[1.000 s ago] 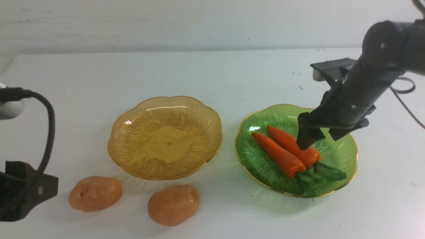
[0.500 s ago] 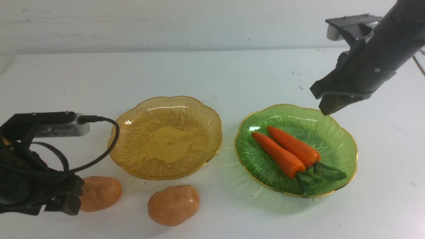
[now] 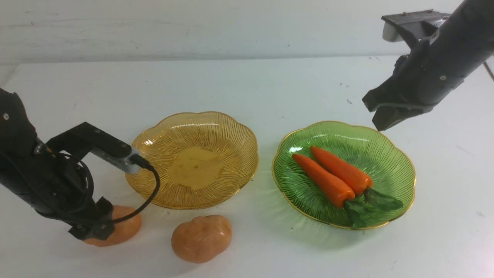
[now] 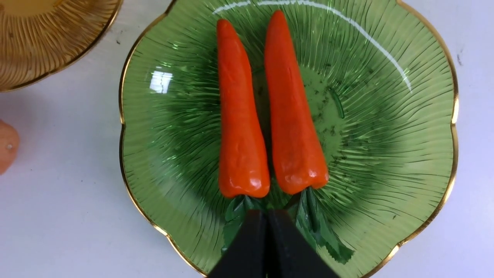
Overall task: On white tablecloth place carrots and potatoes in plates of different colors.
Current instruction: 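Put the potatoes from the left side into the left plate with the left gripper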
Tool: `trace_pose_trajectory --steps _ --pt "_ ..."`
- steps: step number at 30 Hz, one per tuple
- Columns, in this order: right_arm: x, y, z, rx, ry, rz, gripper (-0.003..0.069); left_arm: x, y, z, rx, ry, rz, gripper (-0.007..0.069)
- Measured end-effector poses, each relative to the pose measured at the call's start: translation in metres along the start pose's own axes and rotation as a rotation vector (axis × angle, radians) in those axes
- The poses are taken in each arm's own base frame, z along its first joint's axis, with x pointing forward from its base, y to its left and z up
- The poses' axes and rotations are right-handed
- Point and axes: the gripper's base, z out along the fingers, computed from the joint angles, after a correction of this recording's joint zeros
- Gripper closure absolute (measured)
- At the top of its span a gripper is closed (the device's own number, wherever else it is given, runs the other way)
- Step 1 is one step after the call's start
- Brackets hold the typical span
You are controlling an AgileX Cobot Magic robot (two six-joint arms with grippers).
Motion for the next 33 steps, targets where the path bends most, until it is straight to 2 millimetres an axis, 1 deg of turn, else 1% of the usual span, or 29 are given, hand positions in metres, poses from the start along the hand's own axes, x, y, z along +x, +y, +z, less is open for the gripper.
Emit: trace_pose_trajectory --steps 5,14,18,21,24,28,31,33 --pt "0.000 0.000 0.000 -0.004 -0.001 -0.001 0.0674 0.001 0.001 0.019 0.042 0.048 0.064 0.0016" --pt "0.000 0.001 0.000 -0.010 -0.002 0.001 0.0674 0.001 0.004 0.046 0.081 0.097 0.097 0.0020" --pt "0.000 0.002 0.000 -0.019 -0.004 0.005 0.0674 0.000 0.005 0.050 0.092 0.112 0.081 0.0064" --pt "0.000 0.002 0.000 -0.020 -0.004 0.005 0.0674 0.000 0.005 0.049 0.100 0.130 0.007 0.0148" --pt "0.000 0.002 0.000 -0.020 -0.004 0.005 0.0674 0.004 0.003 0.044 0.113 0.170 -0.013 0.0204" --pt "0.000 0.002 0.000 -0.021 -0.005 0.006 0.0674 0.014 0.000 0.033 0.132 0.278 -0.001 0.0211" --pt "0.000 0.002 0.000 -0.021 -0.005 0.006 0.0674 0.016 0.006 0.008 0.078 0.345 -0.023 0.0214" --pt "0.000 0.002 0.000 -0.021 -0.005 0.006 0.0674 0.007 0.013 -0.021 0.006 0.314 -0.097 0.0214"
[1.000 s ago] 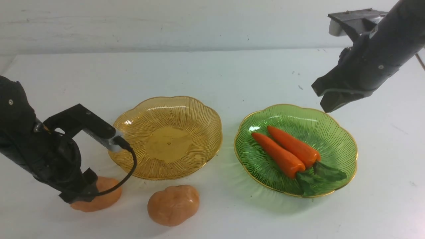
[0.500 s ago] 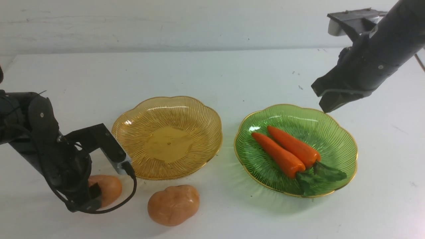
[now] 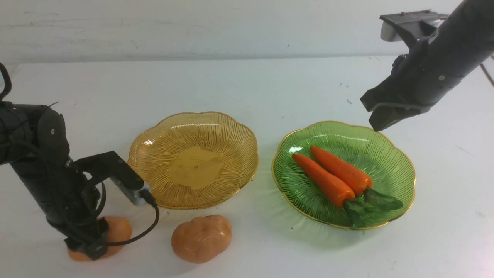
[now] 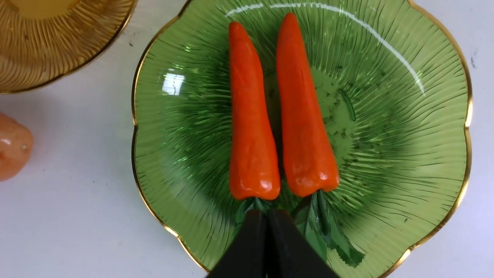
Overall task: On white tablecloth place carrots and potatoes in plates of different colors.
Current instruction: 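Put the potatoes from the left side into the left plate with the left gripper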
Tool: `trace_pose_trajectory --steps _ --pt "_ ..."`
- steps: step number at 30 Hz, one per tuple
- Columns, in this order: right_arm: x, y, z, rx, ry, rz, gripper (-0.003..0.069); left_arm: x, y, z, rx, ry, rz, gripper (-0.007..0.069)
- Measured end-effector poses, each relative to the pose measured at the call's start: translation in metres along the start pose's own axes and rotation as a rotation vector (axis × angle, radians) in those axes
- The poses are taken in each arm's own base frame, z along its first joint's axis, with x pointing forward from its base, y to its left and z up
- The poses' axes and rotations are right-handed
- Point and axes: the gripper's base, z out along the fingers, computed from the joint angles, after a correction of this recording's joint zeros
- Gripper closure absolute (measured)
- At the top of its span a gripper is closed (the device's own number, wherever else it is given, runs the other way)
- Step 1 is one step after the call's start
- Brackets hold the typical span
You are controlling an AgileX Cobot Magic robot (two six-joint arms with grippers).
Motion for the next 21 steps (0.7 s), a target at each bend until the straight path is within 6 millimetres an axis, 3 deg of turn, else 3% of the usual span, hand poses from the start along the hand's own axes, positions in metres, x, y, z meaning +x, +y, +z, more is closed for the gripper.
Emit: trace_pose_trajectory --steps 3,7,9,13,16,21 --pt "0.000 0.002 0.000 -0.017 -0.004 0.008 0.0674 -0.014 0.005 -0.045 0.015 -0.185 -0.245 0.0214" --pt "-0.001 0.003 0.000 -0.033 -0.007 0.015 0.0674 -0.043 0.004 -0.059 0.197 -0.317 -0.407 0.0214" --pt "-0.001 0.004 0.000 -0.039 -0.009 0.018 0.0674 -0.061 0.006 -0.053 0.274 -0.343 -0.445 0.0214" --pt "-0.001 0.004 0.000 -0.040 -0.009 0.018 0.0674 -0.107 0.014 -0.018 0.340 -0.350 -0.472 0.0211" --pt "-0.001 0.004 0.000 -0.040 -0.009 0.018 0.0674 -0.130 0.012 0.004 0.355 -0.312 -0.448 0.0196" --pt "-0.001 0.004 0.000 -0.040 -0.009 0.018 0.0674 -0.154 0.018 0.021 0.289 -0.293 -0.363 0.0082"
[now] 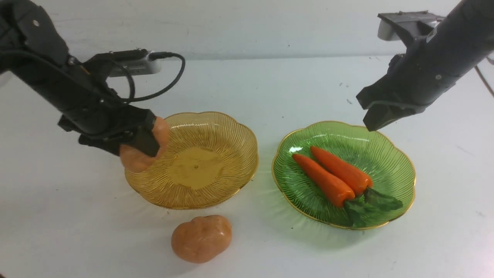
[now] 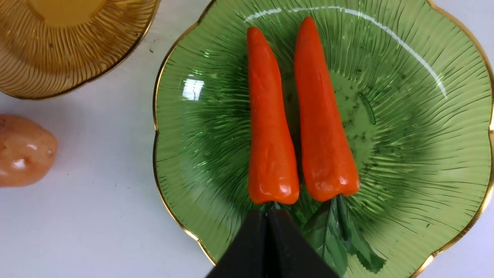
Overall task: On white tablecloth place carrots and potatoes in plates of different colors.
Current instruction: 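Put the potatoes from the left side into the left plate with the left gripper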
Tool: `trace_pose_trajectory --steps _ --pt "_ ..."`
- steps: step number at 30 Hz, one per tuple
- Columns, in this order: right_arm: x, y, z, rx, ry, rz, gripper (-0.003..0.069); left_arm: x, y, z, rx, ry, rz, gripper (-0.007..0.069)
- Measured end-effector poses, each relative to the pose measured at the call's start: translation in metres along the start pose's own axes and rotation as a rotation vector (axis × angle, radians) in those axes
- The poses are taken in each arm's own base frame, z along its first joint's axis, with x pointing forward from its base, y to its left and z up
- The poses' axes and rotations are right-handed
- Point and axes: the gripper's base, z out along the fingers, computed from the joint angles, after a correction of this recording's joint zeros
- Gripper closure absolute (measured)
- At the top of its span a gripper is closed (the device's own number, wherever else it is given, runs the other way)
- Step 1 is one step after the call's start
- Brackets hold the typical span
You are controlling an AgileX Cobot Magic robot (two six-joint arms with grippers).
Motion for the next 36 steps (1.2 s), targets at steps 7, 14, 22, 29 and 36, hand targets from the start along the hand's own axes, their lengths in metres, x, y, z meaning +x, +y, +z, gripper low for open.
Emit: trace_pose_trajectory --steps 7,14,22,29,36 --pt "0.000 0.000 0.000 0.000 0.000 -0.007 0.0674 -0.013 0.002 -0.014 -0.057 -0.049 0.047 -0.0057" --pt "0.000 0.000 0.000 0.000 0.000 -0.007 0.0674 -0.020 -0.001 -0.030 -0.056 -0.059 0.027 -0.0052" --pt "0.000 -0.001 0.000 0.012 0.003 -0.013 0.0674 -0.031 -0.010 -0.068 -0.051 -0.106 0.006 0.0333" --pt "0.000 -0.002 0.000 0.025 0.006 -0.019 0.0674 -0.007 -0.023 -0.106 -0.051 -0.146 0.015 0.0610" --pt "0.001 -0.002 0.000 0.026 0.006 -0.018 0.0674 0.045 -0.049 -0.117 0.047 -0.095 0.026 0.0628"
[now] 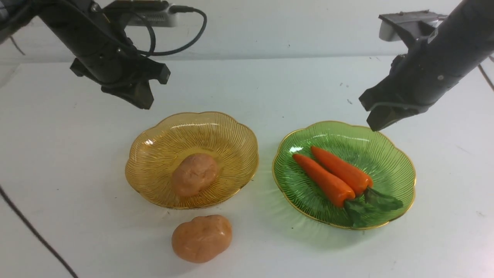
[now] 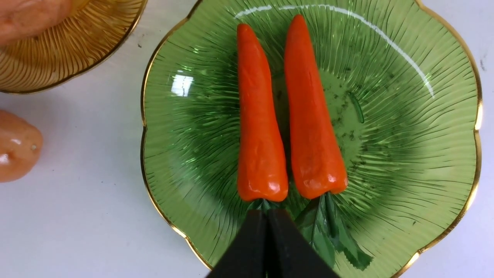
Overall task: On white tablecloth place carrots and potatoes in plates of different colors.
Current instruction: 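Put the potatoes from the left side into the left plate with the left gripper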
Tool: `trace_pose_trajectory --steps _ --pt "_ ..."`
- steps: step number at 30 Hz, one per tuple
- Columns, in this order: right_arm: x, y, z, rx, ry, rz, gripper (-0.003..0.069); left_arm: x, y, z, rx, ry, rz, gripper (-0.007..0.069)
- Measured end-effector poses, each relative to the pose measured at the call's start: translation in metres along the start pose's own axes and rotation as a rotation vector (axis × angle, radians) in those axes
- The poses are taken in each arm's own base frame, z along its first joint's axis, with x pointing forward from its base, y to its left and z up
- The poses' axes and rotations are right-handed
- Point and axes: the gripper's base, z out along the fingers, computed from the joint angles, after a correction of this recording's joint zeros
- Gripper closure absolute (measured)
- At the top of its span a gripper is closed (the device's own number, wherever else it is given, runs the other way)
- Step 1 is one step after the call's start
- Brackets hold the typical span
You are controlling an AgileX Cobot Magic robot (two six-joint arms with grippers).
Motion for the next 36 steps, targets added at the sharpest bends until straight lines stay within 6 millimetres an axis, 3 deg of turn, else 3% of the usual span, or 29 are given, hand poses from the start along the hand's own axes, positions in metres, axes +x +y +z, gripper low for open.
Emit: trace_pose_trajectory --steps 3,9,14,16,24,27,31,36 --pt "0.000 0.000 0.000 0.001 0.000 0.000 0.0674 0.024 -0.021 0.008 0.076 0.056 0.031 0.0628" --pt "0.000 0.000 0.000 0.001 0.000 0.000 0.0674 0.066 -0.066 0.052 0.187 0.254 0.142 0.0599" --pt "0.000 -0.001 0.002 0.000 0.006 0.001 0.0674 0.077 -0.081 0.071 0.114 0.341 0.254 0.0524" --pt "0.000 -0.001 0.004 0.000 0.009 0.002 0.0674 0.080 -0.088 0.082 0.037 0.368 0.312 0.0442" --pt "0.000 -0.001 0.004 0.000 0.010 0.002 0.0674 0.067 -0.087 0.097 -0.138 0.245 0.462 0.0088" --pt "0.000 -0.001 0.004 0.000 0.010 0.002 0.0674 0.068 -0.084 0.111 -0.150 0.283 0.468 -0.0003" --pt "0.000 -0.001 0.004 0.000 0.010 0.002 0.0674 0.068 -0.081 0.132 -0.150 0.324 0.462 -0.0035" --pt "-0.001 0.000 0.004 -0.012 0.008 0.007 0.0674 0.071 -0.077 0.158 -0.136 0.386 0.440 -0.0005"
